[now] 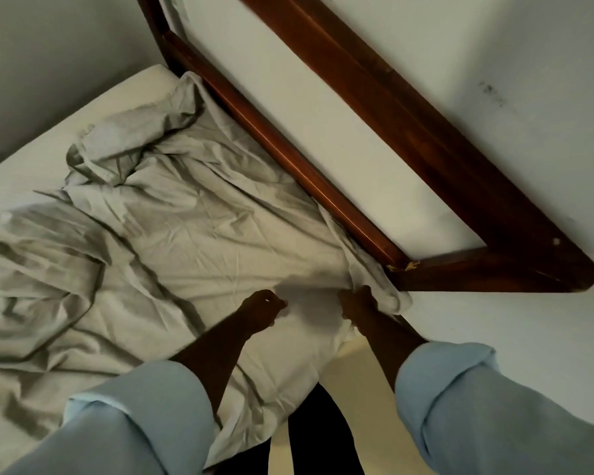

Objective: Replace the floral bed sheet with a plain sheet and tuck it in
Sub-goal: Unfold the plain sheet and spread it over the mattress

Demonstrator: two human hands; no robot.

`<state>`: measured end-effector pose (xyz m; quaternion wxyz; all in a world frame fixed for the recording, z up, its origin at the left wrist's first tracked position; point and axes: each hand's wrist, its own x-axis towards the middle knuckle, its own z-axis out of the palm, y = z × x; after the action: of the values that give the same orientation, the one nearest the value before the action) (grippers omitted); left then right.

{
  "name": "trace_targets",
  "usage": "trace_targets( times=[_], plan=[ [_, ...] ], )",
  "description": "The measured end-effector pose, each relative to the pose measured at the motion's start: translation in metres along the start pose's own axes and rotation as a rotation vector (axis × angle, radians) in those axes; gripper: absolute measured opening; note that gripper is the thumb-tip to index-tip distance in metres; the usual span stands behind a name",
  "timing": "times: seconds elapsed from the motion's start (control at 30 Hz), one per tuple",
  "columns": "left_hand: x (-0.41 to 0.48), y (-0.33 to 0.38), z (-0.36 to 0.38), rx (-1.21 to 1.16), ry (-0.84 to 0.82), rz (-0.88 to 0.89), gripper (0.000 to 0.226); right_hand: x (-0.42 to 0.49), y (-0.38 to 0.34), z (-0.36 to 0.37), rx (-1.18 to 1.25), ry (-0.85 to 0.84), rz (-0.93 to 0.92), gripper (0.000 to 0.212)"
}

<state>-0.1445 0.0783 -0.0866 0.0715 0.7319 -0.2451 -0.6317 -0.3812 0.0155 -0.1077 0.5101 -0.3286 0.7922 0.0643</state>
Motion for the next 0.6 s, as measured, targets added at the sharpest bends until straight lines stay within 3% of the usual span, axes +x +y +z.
trace_targets(
  times=[0.17, 0.33, 0.5, 0.6],
  plan=[
    [-0.013, -0.005, -0.038, -0.08, 0.062, 0.026, 0.033, -0.023, -0.055, 0.043, -0.194, -0.147, -0.228, 0.021],
    [-0.022, -0.025, -0.082, -0.183, 0.144, 0.007, 0.029, -0.018, -0.077, 0.093, -0.289, -0.222, -0.322, 0.038],
    [-0.04, -0.076, -0.118, -0.244, 0.216, -0.006, 0.031, -0.043, -0.089, 0.142, -0.464, -0.26, -0.384, 0.023],
    [-0.058, -0.111, -0.14, -0.216, 0.242, -0.035, 0.015, -0.062, -0.089, 0.18, -0.57, -0.252, -0.427, 0.024]
  ],
)
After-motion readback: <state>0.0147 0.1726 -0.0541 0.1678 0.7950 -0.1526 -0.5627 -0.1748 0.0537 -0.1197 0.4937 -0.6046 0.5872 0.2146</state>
